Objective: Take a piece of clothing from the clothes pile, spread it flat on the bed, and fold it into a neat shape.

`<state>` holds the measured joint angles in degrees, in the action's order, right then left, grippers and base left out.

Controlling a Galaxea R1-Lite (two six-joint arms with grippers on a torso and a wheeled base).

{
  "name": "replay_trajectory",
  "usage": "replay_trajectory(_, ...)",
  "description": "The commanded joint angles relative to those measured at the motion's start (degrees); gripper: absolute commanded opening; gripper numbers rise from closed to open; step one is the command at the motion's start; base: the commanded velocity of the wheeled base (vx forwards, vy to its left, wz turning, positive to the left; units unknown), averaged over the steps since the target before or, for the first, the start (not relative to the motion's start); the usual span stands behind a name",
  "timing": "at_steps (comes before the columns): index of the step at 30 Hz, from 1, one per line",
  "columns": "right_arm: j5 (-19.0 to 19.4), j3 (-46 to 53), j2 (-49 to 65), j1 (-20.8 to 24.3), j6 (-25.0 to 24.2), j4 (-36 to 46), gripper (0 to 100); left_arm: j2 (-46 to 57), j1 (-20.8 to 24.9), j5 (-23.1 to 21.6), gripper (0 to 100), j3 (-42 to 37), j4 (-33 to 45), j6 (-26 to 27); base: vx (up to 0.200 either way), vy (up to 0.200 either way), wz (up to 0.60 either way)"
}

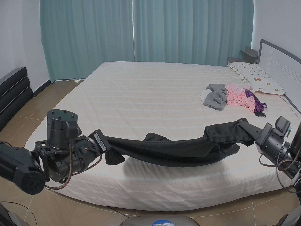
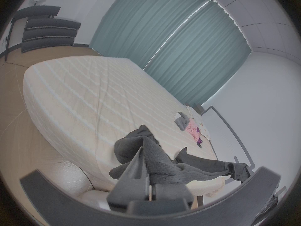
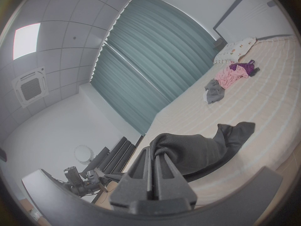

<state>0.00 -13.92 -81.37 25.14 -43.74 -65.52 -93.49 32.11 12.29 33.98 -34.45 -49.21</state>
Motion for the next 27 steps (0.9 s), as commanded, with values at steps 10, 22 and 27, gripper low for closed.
replay_trajectory(10,-0.4,-24.3,15.4,-0.4,3.1,25.1,0,10.7,-3.1,-0.3,0,10.6,7.0,8.7,0.000,0.000,0.00)
replay_trajectory(22,-2.1,-39.6,-7.8,-6.4,5.0,24.3,0,-6.0,-7.0,-1.7,0,26.6,8.9,8.4,0.117,0.000,0.00)
replay_trajectory(27,-2.5,-43.4,-15.7,-6.8,5.2,19.4,0,-12.4,-8.4,-2.8,0,32.0,9.0,8.4,0.200,0.000,0.00)
